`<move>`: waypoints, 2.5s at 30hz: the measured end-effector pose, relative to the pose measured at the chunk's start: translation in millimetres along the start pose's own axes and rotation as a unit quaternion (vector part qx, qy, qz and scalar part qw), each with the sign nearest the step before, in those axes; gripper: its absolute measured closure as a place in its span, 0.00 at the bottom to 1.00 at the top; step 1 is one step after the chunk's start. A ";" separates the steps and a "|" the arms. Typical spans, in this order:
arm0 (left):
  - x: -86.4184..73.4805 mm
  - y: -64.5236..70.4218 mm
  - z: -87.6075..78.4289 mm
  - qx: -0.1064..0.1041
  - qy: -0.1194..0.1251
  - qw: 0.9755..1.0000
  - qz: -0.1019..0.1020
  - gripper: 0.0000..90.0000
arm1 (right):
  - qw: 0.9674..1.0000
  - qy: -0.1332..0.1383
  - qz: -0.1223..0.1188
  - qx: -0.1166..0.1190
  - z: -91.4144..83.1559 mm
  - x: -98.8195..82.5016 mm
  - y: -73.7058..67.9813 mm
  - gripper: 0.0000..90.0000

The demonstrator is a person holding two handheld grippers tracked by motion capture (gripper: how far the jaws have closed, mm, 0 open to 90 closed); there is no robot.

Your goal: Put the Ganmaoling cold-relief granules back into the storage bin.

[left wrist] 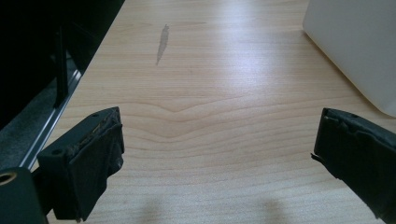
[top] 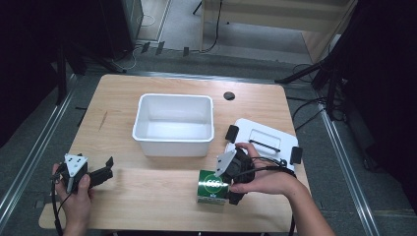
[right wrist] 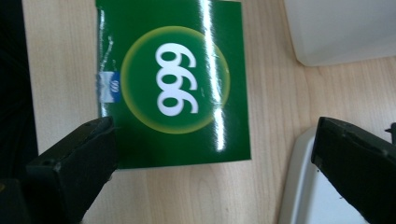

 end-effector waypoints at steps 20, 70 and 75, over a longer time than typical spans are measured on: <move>0.0 -0.2 0.2 0.000 0.002 1.000 -0.002 0.03 | 0.998 -0.047 -0.023 0.034 15.6 6.3 -9.1 0.00; 0.2 -0.4 0.4 -0.002 0.001 1.000 -0.003 0.03 | 0.997 -0.041 -0.050 0.031 0.9 13.8 1.4 0.18; 0.2 -0.4 0.5 -0.002 0.001 1.000 -0.003 0.03 | 0.998 -0.038 -0.047 0.026 -11.8 13.8 7.8 0.18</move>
Point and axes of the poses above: each handheld gripper's, and its own axes: z roughly forward along the jaws, x roughly out of its top, y roughly to its right, the point moved 3 cm from there along z, roughly forward along the jaws, and after that the axes turned 6 degrees about -y, right-handed, at the moved point
